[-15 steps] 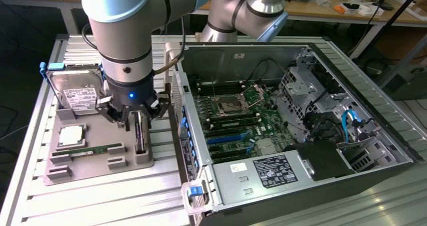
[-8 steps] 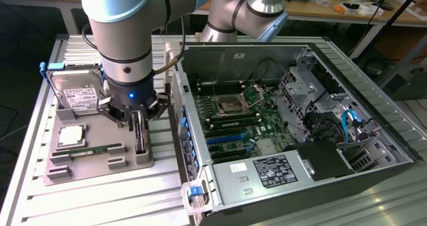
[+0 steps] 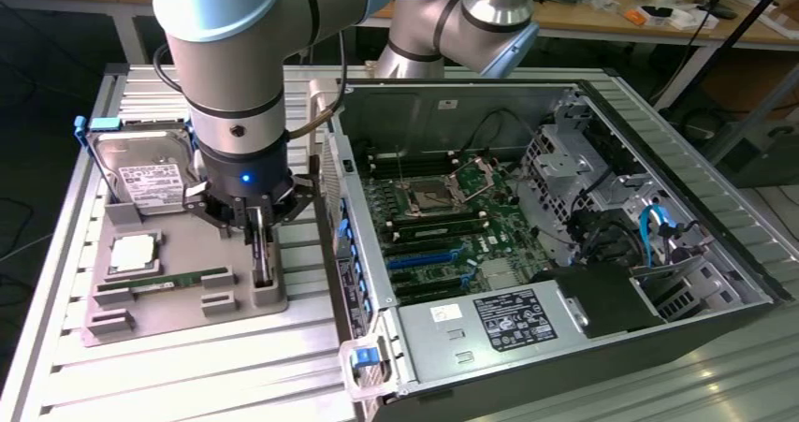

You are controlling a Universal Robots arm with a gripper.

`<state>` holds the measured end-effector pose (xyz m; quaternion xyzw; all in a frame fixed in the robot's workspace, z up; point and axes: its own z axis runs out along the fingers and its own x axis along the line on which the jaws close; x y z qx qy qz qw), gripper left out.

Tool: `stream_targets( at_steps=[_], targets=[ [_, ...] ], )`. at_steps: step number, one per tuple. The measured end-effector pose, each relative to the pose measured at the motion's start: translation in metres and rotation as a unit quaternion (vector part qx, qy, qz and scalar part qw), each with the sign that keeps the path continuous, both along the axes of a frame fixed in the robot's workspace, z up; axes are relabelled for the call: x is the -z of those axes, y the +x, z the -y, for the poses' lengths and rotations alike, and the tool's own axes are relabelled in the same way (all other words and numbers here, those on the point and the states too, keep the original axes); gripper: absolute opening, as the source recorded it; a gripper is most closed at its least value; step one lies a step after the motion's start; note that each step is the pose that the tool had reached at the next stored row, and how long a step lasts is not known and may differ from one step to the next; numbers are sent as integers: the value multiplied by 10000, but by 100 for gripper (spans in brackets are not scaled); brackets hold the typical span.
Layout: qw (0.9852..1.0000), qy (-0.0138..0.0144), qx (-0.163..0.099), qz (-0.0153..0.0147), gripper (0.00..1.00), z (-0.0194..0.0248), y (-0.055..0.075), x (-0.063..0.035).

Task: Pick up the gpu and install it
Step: 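Pick up the gpu and move the gpu toward the slot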

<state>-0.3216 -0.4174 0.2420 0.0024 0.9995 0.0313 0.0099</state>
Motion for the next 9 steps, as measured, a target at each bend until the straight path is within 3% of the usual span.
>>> stream_targets(
  at_steps=[9],
  targets=[
    [10000, 0, 0, 0, 27, 0, 0, 0]
  ],
)
